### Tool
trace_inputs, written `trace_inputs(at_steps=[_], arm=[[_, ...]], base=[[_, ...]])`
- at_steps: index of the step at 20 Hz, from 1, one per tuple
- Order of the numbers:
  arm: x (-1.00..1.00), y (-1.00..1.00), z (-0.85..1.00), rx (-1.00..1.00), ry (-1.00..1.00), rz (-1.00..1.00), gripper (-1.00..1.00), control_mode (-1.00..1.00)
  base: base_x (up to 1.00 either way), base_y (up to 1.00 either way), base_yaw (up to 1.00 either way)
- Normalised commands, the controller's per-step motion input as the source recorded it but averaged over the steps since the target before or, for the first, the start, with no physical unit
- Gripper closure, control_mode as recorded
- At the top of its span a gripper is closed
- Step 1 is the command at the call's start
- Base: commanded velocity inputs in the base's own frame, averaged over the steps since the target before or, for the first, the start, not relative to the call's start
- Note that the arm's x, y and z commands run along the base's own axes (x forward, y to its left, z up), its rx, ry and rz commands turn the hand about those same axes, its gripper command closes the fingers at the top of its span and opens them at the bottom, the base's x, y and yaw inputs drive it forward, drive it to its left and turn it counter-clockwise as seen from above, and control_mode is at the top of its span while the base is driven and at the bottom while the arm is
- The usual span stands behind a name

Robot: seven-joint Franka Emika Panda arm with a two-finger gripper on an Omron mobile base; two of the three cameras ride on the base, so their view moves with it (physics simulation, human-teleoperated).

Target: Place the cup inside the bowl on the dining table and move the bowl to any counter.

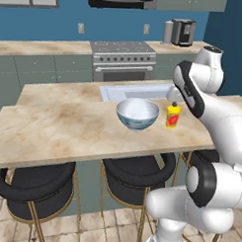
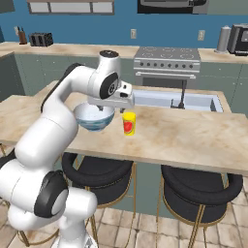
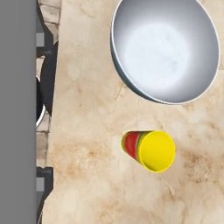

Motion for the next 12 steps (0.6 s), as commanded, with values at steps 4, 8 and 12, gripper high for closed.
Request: trace_inputs(at_steps=[4,8,12], arm=[[0.15,-0.27,0.00,0.00,0.00,0.00,-1.00,-1.00],[0.22,-0.25,0.00,0.00,0.00,0.00,-1.00,-1.00],[0.27,-0.18,0.00,0.00,0.00,0.00,-1.00,-1.00]], base=[[0.00,0.00,0.00],[0.00,0.00,0.00],[0.00,0.00,0.00]])
